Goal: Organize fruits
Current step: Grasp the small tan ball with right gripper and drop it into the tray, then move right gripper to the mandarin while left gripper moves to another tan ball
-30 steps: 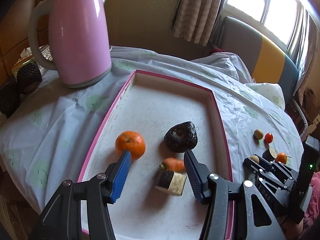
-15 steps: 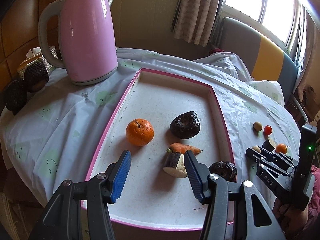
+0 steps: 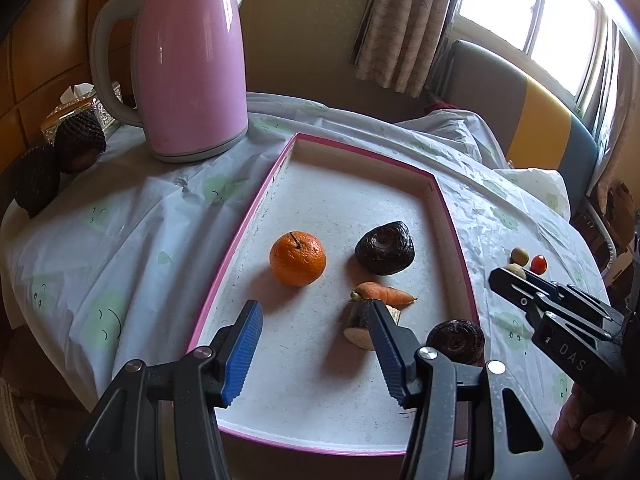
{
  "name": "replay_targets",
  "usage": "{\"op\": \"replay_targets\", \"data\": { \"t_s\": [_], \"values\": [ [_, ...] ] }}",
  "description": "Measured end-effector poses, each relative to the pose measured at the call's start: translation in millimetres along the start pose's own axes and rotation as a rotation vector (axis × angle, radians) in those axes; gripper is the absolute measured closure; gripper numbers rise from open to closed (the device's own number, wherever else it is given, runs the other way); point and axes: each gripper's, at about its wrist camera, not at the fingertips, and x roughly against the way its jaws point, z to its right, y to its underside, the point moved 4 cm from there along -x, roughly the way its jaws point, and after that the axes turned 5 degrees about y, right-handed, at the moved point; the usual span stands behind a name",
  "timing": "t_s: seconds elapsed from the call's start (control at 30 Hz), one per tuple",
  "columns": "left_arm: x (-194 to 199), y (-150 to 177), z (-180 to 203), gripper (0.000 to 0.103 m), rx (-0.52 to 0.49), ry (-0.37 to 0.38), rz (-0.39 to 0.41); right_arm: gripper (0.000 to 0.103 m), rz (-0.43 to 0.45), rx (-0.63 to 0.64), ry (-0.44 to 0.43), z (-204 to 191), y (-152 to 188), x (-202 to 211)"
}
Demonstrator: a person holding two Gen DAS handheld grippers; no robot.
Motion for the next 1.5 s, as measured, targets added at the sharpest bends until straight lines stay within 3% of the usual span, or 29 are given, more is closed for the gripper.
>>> {"op": "replay_targets", "data": {
  "t_s": [0.2,0.37,0.43,0.63,1.03,1.5],
  "values": [
    [1,0,-11,0.047,0.043,0.008,-0.001,0.077,-0.025,0.039,-0.056,-32,-10,-17],
    [3,0,-13,0.047,0.048,0.008,0.005,0.077,-0.067,0.032,-0.035,-40,-4,-39],
    [3,0,-12,0.047,0.044,0.010,0.004,0.069,-0.071,0.022,-0.032,-39,-2,-42],
    [2,3,-3,0.047,-0.003,-0.002,-0.004,0.064,-0.048,0.027,-0.035,-39,2,-33],
    [7,2,11,0.047,-0.029,0.024,0.012,0.043,0.023,-0.116,0.035,5,10,7],
    [7,6,35,0.047,-0.096,0.035,0.000,0.036,0.042,-0.223,0.195,77,33,35]
  ]
}}
